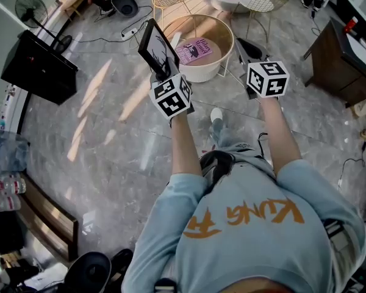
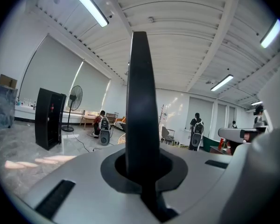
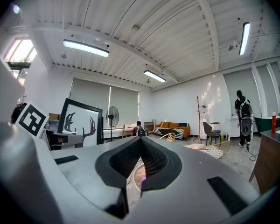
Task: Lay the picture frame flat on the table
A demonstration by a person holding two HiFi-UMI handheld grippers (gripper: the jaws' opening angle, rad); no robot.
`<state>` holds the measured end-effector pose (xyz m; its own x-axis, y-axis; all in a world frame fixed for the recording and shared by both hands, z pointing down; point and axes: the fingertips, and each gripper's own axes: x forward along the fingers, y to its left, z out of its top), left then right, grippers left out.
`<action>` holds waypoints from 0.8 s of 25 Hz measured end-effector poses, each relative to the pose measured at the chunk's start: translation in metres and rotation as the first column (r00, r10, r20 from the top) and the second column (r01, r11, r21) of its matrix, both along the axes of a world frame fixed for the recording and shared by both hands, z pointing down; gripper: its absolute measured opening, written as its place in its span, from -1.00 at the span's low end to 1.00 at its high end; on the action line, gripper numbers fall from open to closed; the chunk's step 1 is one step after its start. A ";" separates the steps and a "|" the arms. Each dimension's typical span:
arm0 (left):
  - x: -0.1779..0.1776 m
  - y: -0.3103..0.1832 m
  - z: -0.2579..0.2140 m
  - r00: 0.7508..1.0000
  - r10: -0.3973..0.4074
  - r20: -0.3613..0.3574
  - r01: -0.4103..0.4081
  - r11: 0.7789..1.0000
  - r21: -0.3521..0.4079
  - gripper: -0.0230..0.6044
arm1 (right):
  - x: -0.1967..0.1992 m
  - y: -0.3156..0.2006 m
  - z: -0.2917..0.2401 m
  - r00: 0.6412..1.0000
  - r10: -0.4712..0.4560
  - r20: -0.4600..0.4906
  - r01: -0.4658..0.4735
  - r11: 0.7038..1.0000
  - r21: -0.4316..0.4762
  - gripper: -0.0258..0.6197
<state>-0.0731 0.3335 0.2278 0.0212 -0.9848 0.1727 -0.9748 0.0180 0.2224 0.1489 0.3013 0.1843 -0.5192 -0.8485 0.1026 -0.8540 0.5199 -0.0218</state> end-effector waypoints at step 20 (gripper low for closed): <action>-0.013 -0.114 0.030 1.000 -0.022 0.012 0.022 0.998 -0.056 -0.84 | 0.002 -0.124 0.030 0.999 -0.003 0.042 0.005 0.999 -0.048 -0.93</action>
<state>-0.0859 0.2195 0.2582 -0.0026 -0.9738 0.2275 -0.9765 0.0515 0.2091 0.1506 0.1775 0.2138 -0.5273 -0.8410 0.1213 -0.8496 0.5209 -0.0823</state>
